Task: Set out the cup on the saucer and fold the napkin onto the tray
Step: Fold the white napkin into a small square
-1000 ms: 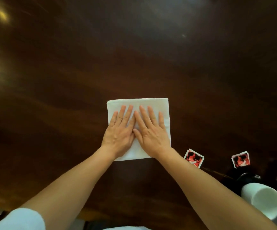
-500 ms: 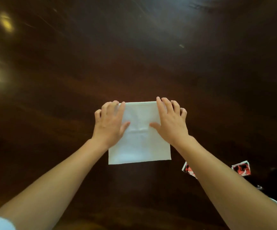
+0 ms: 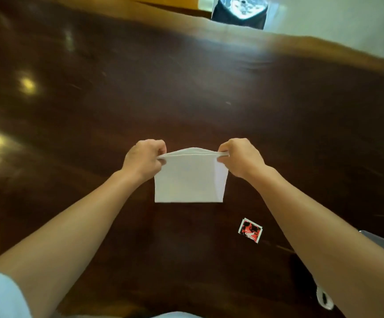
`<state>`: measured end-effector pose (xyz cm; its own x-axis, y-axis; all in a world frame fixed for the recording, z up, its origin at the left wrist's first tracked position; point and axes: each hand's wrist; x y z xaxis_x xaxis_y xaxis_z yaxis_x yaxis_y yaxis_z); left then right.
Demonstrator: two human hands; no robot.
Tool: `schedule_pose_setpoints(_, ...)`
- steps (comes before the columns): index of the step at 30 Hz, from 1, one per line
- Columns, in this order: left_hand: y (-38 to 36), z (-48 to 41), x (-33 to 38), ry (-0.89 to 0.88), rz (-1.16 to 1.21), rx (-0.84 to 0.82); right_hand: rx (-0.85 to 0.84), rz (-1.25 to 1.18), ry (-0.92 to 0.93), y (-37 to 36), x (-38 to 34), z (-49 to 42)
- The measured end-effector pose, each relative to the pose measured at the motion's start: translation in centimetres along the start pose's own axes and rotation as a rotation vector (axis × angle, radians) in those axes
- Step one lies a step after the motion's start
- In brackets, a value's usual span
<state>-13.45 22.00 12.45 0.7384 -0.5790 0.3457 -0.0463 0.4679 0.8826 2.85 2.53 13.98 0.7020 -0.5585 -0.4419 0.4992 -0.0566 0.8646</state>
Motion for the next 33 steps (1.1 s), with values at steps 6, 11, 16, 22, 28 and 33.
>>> schedule_pose_setpoints(6,8.5,1.1,3.1,-0.346,0.128,0.319,0.402,0.041,0.280,7.3,-0.7,3.4)
schedule_pose_setpoints(11,6.1,3.5,1.9,-0.432,0.083,0.389,0.512,0.164,0.320,3.7,0.0,6.7)
schedule_pose_setpoints(16,-3.0,5.3,-3.2,-0.105,-0.205,-0.135,0.053,0.297,0.162,-5.0,0.2,9.4)
schedule_pose_setpoints(22,-9.8,8.3,-8.5,0.438,0.028,-0.424,-0.446,-0.037,-0.145,-12.4,0.7,13.1)
schedule_pose_setpoints(28,-11.8,10.1,-7.4,0.615,0.253,-0.259,-0.274,-0.245,-0.330,-14.0,0.7,12.5)
schedule_pose_setpoints(33,-12.8,10.6,-5.2,0.646,0.279,-0.134,-0.095,-0.394,-0.538,-15.0,0.1,11.3)
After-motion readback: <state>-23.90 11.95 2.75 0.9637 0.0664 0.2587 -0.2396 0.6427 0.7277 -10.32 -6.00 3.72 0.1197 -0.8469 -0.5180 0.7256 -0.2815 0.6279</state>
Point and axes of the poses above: each hand's wrist, its own z-axis away from the middle knuckle, its own y-axis out of the back of the hand, x = y × z, and after that the axes turned 14 degrees about y, right-handed
